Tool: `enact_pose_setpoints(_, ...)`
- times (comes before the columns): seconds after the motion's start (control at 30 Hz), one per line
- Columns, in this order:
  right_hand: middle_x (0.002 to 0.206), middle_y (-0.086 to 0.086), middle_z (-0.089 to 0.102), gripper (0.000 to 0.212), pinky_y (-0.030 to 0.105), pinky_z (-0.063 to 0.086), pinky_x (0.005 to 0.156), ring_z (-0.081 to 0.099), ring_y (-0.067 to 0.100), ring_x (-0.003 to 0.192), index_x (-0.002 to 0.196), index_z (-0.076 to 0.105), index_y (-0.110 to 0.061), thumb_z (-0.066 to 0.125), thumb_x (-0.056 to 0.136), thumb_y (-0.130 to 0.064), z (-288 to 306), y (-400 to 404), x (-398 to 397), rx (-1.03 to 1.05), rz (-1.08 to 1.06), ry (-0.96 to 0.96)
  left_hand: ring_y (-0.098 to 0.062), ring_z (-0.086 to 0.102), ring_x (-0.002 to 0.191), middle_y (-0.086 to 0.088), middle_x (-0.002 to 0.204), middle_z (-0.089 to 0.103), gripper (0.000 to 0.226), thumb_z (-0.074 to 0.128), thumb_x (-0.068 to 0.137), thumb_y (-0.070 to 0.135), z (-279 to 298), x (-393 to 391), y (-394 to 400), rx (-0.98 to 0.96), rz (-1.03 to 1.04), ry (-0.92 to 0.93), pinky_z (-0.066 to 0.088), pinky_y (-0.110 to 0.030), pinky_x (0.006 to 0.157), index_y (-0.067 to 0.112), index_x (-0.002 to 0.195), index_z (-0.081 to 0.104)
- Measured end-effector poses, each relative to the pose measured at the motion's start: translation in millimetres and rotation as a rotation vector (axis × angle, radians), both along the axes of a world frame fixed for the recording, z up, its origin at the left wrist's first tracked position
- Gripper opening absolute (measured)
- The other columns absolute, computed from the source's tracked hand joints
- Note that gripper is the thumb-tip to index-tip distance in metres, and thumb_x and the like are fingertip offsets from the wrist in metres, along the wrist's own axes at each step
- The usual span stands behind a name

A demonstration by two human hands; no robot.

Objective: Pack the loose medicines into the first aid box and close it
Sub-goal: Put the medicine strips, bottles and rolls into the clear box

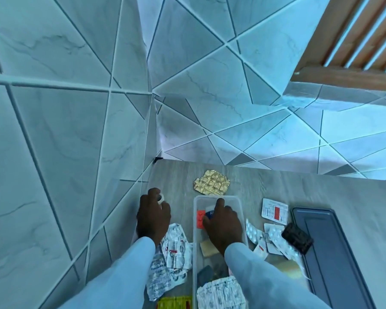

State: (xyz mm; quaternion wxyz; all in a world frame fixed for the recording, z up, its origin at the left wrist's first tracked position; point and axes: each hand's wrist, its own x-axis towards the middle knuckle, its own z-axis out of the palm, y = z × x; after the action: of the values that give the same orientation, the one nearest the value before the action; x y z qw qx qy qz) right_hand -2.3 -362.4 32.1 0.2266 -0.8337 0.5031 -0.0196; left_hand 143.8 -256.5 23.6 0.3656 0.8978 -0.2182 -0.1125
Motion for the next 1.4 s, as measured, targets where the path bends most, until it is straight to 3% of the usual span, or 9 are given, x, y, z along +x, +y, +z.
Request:
enact_pose_setpoints(0.17, 0.106, 0.012, 0.06, 0.05, 0.038, 0.049, 0.077, 0.06, 0.033, 0.096, 0.12, 0.039, -0.016, 0.057, 0.086, -0.048, 2, 0, 1, 0.137, -0.038, -0.082, -0.022, 0.056, 0.085, -0.004, 0.108, 0.058, 0.028, 0.06, 0.085, 0.03, 19, -8, -9, -0.075, -0.042, -0.017, 0.045, -0.029, 0.073, 0.028, 0.112, 0.053)
enact_pose_setpoints(0.33, 0.115, 0.01, 0.063, 0.035, 0.034, 0.051, 0.086, 0.062, 0.025, 0.1, 0.119, 0.05, -0.019, 0.061, 0.088, -0.027, 19, -17, -22, 0.222, -0.119, -0.292, -0.019, 0.064, 0.079, -0.002, 0.097, 0.063, 0.04, 0.07, 0.083, 0.041, 45, -36, -35, -0.077, -0.314, 0.273, 0.051, -0.025, 0.059, 0.024, 0.115, 0.053)
enact_pose_setpoints(0.5, 0.111, 0.008, 0.067, 0.045, 0.048, 0.058, 0.082, 0.068, 0.022, 0.093, 0.12, 0.054, -0.028, 0.061, 0.08, -0.009, 33, -23, -52, 0.591, -0.173, -0.61, -0.019, 0.066, 0.089, -0.003, 0.106, 0.069, 0.044, 0.065, 0.08, 0.053, 43, -80, -67, -0.009, -0.379, 0.353, 0.056, -0.033, 0.076, 0.023, 0.111, 0.06)
enact_pose_setpoints(0.63, 0.113, -0.003, 0.061, 0.055, 0.039, 0.053, 0.093, 0.064, 0.016, 0.1, 0.125, 0.055, -0.027, 0.066, 0.075, -0.007, 39, -26, -66, 0.521, -0.158, -0.514, -0.021, 0.06, 0.112, -0.004, 0.131, 0.061, 0.054, 0.06, 0.085, 0.047, 33, -90, -76, 0.055, -0.436, 0.42, 0.048, -0.032, 0.094, 0.018, 0.13, 0.056)
enact_pose_setpoints(0.77, 0.121, 0.003, 0.064, 0.051, 0.04, 0.049, 0.099, 0.063, 0.019, 0.107, 0.124, 0.06, -0.017, 0.067, 0.074, -0.008, 37, -22, -66, 0.443, -0.037, -0.462, -0.023, 0.062, 0.108, -0.006, 0.129, 0.062, 0.051, 0.066, 0.084, 0.036, 30, -87, -68, 0.064, -0.393, 0.343, 0.051, -0.035, 0.092, 0.017, 0.131, 0.055)
enact_pose_setpoints(1.0, 0.11, 0.0, 0.064, 0.035, 0.014, 0.048, 0.067, 0.062, 0.015, 0.091, 0.113, 0.063, -0.016, 0.053, 0.085, 0.001, 34, -34, -88, 0.31, -0.107, -0.469, -0.028, 0.058, 0.112, -0.006, 0.127, 0.056, 0.047, 0.064, 0.088, 0.034, 26, -85, -61, 0.253, -0.358, -0.012, 0.052, -0.04, 0.086, 0.024, 0.129, 0.043)
enact_pose_setpoints(1.13, 0.113, -0.003, 0.06, 0.039, 0.025, 0.051, 0.08, 0.059, 0.011, 0.096, 0.115, 0.059, -0.022, 0.048, 0.085, 0.001, 27, -45, -134, 0.245, -0.064, -0.358, -0.03, 0.058, 0.114, -0.008, 0.129, 0.057, 0.039, 0.053, 0.094, 0.033, 22, -95, -69, 0.311, -0.371, -0.031, 0.052, -0.043, 0.088, 0.02, 0.129, 0.043)
enact_pose_setpoints(1.3, 0.112, -0.002, 0.059, 0.041, 0.03, 0.048, 0.089, 0.051, 0.016, 0.104, 0.109, 0.06, -0.028, 0.058, 0.074, -0.005, 18, -36, -184, 0.273, 0.169, 0.091, -0.029, 0.061, 0.104, -0.01, 0.116, 0.065, 0.023, 0.048, 0.094, 0.019, 19, -89, -63, 0.252, -0.353, -0.058, 0.049, -0.035, 0.079, 0.016, 0.115, 0.058)
enact_pose_setpoints(1.4, 0.117, 0.001, 0.054, 0.043, 0.037, 0.041, 0.088, 0.045, 0.025, 0.11, 0.113, 0.057, -0.025, 0.056, 0.073, -0.008, 11, -19, -195, 0.076, 0.417, 0.354, -0.025, 0.063, 0.087, -0.008, 0.099, 0.07, 0.015, 0.05, 0.092, 0.018, 25, -85, -52, 0.105, -0.349, -0.121, 0.049, -0.033, 0.071, 0.015, 0.097, 0.064)
